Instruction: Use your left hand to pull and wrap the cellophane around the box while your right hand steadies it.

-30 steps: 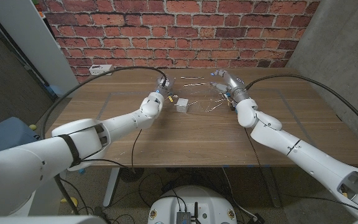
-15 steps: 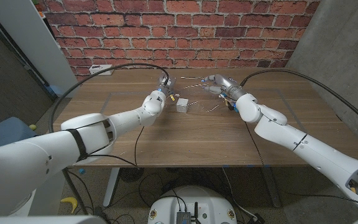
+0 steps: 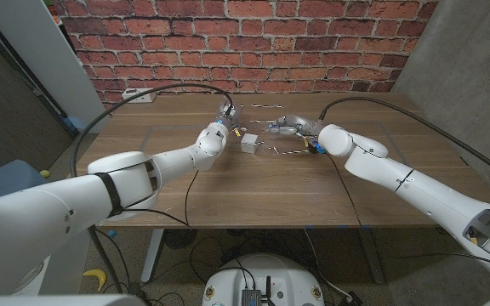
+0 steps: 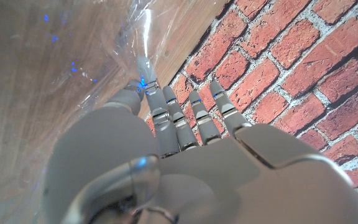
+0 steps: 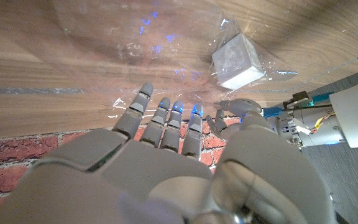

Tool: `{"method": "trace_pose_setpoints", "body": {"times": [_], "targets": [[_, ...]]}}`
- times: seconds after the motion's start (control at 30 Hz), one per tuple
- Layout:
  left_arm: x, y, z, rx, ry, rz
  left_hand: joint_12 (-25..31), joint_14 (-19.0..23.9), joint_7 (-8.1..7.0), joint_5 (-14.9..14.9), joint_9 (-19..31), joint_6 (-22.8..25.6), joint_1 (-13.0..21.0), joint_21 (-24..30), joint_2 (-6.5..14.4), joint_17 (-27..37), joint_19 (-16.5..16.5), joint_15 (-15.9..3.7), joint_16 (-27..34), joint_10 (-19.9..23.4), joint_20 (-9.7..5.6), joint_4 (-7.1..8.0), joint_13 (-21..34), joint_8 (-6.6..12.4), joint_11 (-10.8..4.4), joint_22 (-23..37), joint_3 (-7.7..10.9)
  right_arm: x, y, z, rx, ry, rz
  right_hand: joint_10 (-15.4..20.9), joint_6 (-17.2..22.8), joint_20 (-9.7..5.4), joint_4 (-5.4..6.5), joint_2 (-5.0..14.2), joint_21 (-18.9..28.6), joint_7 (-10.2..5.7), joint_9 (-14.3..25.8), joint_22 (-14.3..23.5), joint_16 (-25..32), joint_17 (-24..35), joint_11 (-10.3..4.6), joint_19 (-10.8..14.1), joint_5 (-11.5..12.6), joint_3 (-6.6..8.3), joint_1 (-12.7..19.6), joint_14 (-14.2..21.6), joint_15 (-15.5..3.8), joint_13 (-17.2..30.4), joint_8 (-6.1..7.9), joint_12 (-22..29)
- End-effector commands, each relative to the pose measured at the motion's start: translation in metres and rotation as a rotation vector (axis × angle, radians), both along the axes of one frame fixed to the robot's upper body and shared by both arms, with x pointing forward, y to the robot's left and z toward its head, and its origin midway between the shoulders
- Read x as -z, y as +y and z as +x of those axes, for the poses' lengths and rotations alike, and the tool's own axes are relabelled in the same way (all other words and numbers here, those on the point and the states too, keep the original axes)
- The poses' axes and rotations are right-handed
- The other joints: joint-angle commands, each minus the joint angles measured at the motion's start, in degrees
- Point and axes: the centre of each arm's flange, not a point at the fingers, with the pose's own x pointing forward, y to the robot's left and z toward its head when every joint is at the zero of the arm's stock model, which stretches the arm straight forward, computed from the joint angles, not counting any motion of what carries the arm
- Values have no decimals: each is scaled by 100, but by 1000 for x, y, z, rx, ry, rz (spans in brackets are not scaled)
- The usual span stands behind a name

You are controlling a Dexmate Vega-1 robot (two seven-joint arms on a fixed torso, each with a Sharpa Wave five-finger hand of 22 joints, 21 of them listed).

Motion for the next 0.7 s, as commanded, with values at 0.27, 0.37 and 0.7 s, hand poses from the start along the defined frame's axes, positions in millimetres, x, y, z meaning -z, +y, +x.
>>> {"method": "trace_pose_setpoints", "body": {"times": [0.27, 0.37, 0.7], "targets": [[-2, 4, -10, -5, -16, -12, -30, -10, -138, 41, -42, -451, -157, -18, 30, 27, 6, -680, -1, -1, -24, 0, 26, -164, 37, 16, -12, 10, 11, 21, 58, 112, -124, -372, -49, -7, -445, 253, -37, -11, -4, -31, -138, -120, -120, -190, 122, 395, 513, -328, -50, -13, 92, -37], [-4, 8, -16, -8, -25, -30, -89, -18, -438, 37, -160, -1146, -295, -27, 57, 20, 6, -652, -16, -79, -16, 24, 29, -542, 37, 16, -3, 11, 14, 22, 68, 111, -141, -429, -95, -9, -548, 250, -32, -34, -5, -32, -143, -136, -137, -193, 112, 458, 620, -351, -39, -16, 80, -40], [-17, 28, -40, 35, 28, -218, -513, -428, -823, 29, -379, -3931, -911, -197, 57, 34, -294, -350, -104, -1153, 141, 108, -184, -2333, 214, 19, -46, 15, 16, 24, 89, 118, -158, -470, -119, -12, -672, 227, -27, -35, -5, -33, -145, -152, -156, -194, 95, 525, 739, -367, -19, -18, 80, -33]]}}
